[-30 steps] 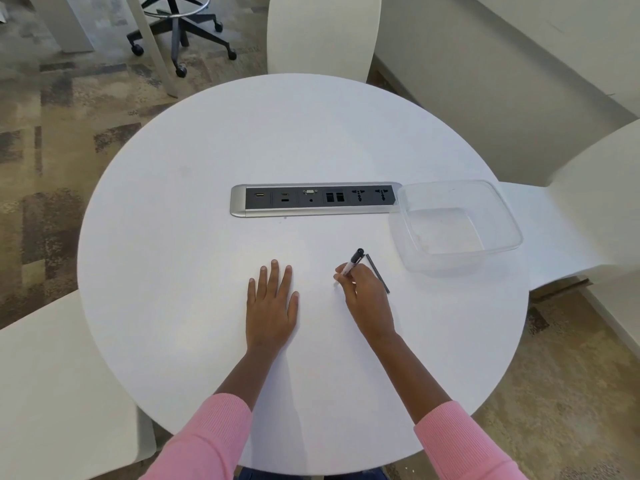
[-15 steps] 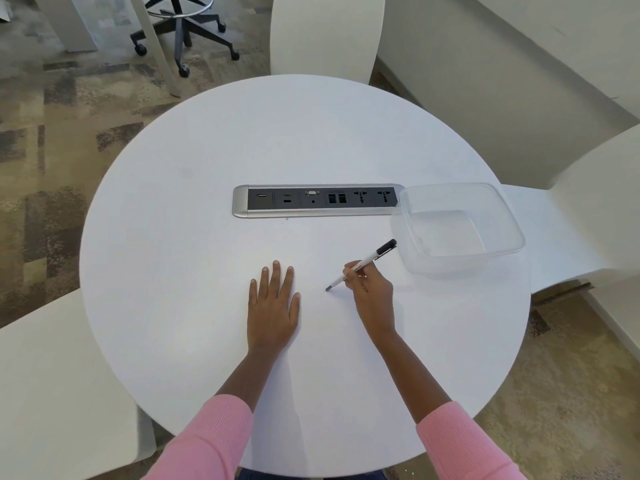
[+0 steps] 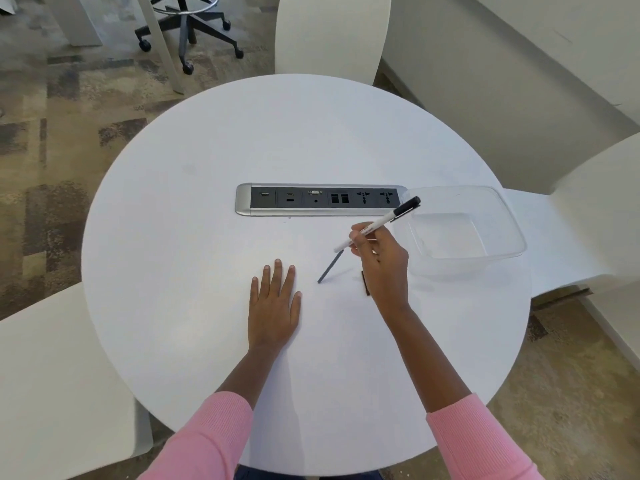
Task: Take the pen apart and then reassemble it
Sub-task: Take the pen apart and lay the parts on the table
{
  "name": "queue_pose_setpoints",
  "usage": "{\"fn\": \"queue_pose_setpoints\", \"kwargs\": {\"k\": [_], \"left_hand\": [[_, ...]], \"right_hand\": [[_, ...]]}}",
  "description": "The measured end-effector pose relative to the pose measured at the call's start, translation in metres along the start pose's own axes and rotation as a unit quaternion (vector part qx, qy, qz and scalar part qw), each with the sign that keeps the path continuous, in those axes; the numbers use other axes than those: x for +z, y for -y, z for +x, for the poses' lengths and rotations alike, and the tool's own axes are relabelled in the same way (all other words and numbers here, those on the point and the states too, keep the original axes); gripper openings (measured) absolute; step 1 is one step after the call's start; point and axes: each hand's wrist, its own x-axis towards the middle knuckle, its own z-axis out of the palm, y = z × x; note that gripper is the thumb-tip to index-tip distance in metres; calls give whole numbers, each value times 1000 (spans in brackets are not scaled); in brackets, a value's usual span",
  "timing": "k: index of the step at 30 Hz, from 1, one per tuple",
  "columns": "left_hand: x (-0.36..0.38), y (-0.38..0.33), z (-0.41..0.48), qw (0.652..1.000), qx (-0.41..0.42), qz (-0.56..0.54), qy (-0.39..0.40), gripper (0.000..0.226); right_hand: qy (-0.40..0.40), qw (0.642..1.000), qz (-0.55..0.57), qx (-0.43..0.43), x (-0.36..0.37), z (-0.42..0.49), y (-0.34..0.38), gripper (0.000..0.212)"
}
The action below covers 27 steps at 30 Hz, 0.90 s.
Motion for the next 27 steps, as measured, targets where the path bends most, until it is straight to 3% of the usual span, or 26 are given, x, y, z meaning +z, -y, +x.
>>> {"fn": "queue_pose_setpoints", "kwargs": {"k": [8,12,17,21,27], "left_hand": [[-1,-1,-1,1000,-4,1,2,52],[-1,-1,-1,1000,-3,-2,1,52],[-1,-1,0,1000,-1,-1,1,52],[-1,-1,-1,1000,-2,1,2,52],[-1,-1,-1,1000,-2,0,0,52]], "right_hand": [[25,993,-114,10,2,3,-9,18],[55,971,-225,58,3,-1,-29,22],[70,945,-278,158,4,-8,-57,18],[109,919,-334,177,6,-12,-64,11],[138,891,-403,156,14,-12,-67,25]]}}
